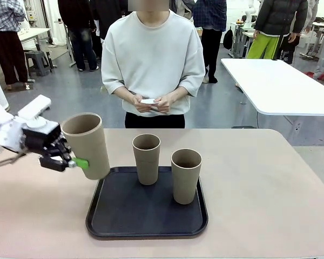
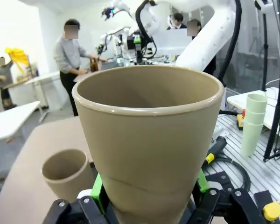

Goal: Place coasters on the table and set cups on them.
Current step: Pick up one Reusable plastic cup and place it on a coaster set by the human.

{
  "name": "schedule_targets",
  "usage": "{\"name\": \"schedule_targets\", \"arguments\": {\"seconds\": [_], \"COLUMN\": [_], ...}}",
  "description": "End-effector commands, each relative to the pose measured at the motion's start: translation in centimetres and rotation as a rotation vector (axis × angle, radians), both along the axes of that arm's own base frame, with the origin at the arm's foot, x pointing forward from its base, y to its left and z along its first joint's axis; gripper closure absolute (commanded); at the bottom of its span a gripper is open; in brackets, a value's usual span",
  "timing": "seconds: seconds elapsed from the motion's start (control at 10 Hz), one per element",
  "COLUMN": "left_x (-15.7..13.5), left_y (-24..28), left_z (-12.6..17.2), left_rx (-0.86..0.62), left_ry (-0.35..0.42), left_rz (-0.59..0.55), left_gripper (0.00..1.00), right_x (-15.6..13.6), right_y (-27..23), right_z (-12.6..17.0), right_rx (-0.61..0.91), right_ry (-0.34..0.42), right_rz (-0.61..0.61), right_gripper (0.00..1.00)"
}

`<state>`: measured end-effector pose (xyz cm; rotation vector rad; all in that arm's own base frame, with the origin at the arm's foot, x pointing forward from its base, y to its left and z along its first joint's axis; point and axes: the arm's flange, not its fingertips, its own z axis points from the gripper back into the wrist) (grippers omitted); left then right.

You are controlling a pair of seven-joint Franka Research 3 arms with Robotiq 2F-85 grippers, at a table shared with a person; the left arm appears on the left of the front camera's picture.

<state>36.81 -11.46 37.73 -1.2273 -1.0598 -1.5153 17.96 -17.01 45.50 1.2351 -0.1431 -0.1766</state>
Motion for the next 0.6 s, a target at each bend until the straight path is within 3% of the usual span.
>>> {"name": "schedule_targets", "arguments": {"seconds": [0.0,0.3,0.4,0.5], "left_x": [-1.8,-2.1,-1.7,-1.7], "left_y": [0.2,0.1,0.4,0.4], "left_z": [3.2,5.0,5.1,5.1], "left_rx": [0.081,0.122,0.077,0.077], "left_ry": [0.014,0.061,0.007,0.007], "left_rz": [0.029,0.072,0.032,0.032], "left_gripper": [0.63,0.63,0.63,0.63], "right_x": [-0.1,-0.1,-0.1,-0.1], "right_y": [0.0,0.0,0.0,0.0], "right_z": [0.0,0.0,0.0,0.0], "right_rx": [0.008,0.008,0.008,0.008], "right_ry": [-0.009,-0.009,-0.009,-0.009], "right_rz": [0.002,0.002,0.002,0.002], "right_gripper": [0.00,0.00,0.00,0.00]}}
